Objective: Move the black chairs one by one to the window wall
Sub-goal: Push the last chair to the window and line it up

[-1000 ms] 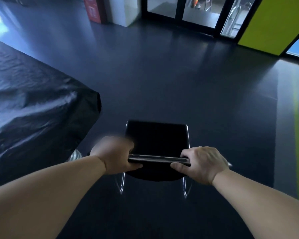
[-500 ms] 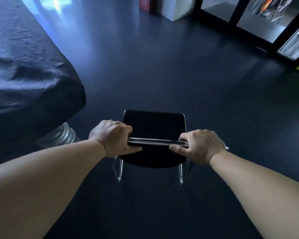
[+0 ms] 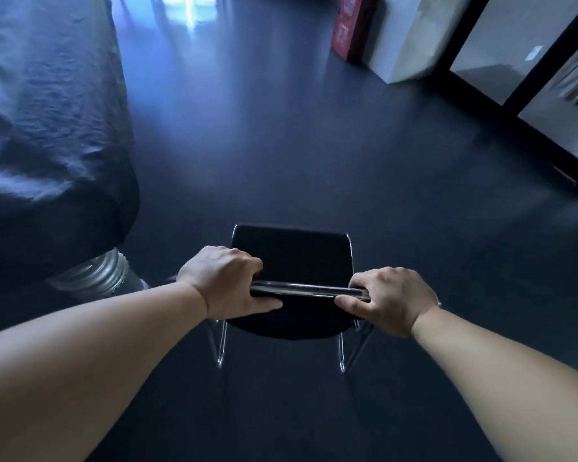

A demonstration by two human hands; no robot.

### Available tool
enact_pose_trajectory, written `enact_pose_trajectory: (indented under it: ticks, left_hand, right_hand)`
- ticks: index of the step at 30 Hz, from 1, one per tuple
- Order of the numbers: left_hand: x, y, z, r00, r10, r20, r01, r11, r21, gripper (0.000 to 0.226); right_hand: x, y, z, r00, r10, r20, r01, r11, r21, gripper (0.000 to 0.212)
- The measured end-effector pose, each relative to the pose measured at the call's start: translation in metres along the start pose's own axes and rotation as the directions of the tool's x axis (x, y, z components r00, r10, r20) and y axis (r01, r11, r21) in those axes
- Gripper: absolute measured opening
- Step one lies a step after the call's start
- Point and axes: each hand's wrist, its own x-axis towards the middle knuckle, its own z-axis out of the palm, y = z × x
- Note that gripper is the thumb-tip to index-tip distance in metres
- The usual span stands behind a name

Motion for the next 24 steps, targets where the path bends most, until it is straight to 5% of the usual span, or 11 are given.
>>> enact_pose_trajectory:
  ticks: [13,24]
  left_hand:
    - [0.095,0.047,-0.01,0.971,-0.239,-0.015,0.237,0.968,-0.087,0.074]
    - [0.173,0.081,-0.011,0.891,-0.423,-0.163,0.425,0.905,-0.024,0.075]
  right_hand:
    - [0.106,0.129,-0.042,0.962,-0.246,0.116,0.224,0.959,0.173,0.073]
    - [0.205,0.201,-0.07,0.898,-0.433,0.078,0.439,0.894,-0.089,0.073]
